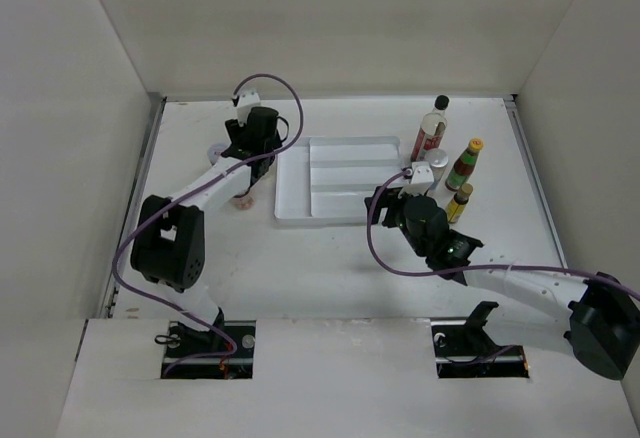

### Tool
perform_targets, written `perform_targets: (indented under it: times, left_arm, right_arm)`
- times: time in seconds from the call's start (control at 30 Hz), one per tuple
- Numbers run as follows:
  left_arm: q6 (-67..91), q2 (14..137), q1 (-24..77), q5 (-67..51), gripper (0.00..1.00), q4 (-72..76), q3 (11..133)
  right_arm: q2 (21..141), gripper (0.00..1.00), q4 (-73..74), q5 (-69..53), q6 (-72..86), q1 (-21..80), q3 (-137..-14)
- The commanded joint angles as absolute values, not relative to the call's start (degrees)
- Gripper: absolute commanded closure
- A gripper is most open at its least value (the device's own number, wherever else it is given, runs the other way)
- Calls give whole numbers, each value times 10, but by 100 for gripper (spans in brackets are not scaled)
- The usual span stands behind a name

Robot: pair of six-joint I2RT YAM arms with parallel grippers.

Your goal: Organize the condiment bottles

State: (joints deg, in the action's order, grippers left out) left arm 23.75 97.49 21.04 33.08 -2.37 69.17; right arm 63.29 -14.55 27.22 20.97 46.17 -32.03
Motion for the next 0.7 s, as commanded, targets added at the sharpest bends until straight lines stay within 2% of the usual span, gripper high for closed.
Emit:
perform_targets:
  times: [0.0, 0.2, 0.67]
  left_arm:
    - [230, 872, 223, 362, 63, 46, 700]
    - [213, 833, 260, 359, 63, 84, 695]
    - [219, 979, 288, 318, 63, 88, 775]
  right_arm:
    - [629, 18, -169, 278, 208, 462, -337]
    - [623, 18, -169, 279, 208, 462, -337]
    - [602, 16, -173, 278, 208, 460, -326]
